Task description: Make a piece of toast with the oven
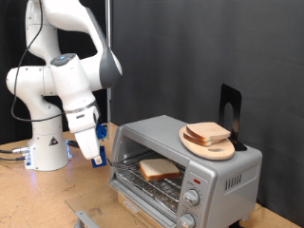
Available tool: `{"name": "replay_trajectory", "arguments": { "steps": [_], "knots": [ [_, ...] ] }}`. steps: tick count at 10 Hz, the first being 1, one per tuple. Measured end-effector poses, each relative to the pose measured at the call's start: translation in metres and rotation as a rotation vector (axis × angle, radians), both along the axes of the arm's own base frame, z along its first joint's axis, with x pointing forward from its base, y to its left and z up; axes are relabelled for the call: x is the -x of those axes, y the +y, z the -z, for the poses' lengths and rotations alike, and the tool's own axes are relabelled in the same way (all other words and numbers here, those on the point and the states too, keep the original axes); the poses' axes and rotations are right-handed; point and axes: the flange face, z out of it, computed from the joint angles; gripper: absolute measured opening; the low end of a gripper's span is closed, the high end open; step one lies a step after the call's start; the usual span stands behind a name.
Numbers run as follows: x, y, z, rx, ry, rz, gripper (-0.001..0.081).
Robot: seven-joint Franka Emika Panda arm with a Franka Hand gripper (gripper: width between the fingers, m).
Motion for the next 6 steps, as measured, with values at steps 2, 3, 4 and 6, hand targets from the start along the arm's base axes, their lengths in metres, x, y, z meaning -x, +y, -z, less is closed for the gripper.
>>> {"name": "replay_trajectory", "arguments": {
  "steps": [2, 3, 4, 6],
  "knots": [
    [-0.0023, 0.0065, -0.0007, 0.003, -0.002, 0.013, 0.0493],
    [-0.0032, 0.0089, 0.0, 0.005, -0.001, 0.019, 0.0493],
    [-0.0035, 0.0095, 0.0013, 0.005, 0.001, 0.023, 0.0493],
    [-0.0013, 0.0041, 0.0035, -0.006, 0.014, 0.034, 0.0493]
  ]
}}
